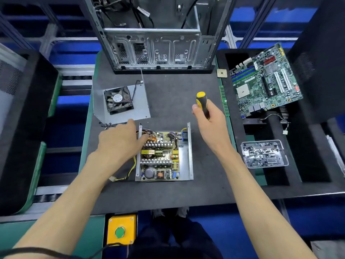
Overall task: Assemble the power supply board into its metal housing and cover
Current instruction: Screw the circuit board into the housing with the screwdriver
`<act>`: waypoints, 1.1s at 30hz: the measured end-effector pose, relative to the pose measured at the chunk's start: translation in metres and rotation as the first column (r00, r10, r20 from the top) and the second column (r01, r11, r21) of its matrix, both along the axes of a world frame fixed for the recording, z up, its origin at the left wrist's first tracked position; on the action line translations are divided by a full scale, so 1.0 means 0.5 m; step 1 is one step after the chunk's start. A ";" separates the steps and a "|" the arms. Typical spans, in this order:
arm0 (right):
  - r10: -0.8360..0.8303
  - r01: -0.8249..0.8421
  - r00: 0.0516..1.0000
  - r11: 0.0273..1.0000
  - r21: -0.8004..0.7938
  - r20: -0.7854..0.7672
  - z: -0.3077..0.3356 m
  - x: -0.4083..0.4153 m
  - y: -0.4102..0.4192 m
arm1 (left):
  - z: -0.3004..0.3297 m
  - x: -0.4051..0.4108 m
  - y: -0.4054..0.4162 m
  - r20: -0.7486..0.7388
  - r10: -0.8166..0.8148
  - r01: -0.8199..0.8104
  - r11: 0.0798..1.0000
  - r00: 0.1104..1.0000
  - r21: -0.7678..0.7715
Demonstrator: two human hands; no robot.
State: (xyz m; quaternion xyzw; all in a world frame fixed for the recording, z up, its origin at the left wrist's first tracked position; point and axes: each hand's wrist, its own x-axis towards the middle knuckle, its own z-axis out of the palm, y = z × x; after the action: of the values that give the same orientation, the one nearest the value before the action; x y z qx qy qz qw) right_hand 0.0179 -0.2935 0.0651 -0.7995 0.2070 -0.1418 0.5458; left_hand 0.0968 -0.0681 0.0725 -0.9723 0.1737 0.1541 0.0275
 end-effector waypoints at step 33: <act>0.064 -0.064 0.980 0.998 0.006 -0.190 -0.052 -0.034 -0.007 | -0.024 0.066 -0.223 -0.481 -0.300 -0.019 0.834 0.824 -0.552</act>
State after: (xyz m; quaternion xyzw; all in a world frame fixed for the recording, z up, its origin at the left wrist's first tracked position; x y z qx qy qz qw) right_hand 0.0009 -0.2971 0.0390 -0.8157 0.2323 -0.0474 0.5276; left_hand 0.1298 -0.1798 0.0605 -0.8385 0.2842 0.3688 -0.2830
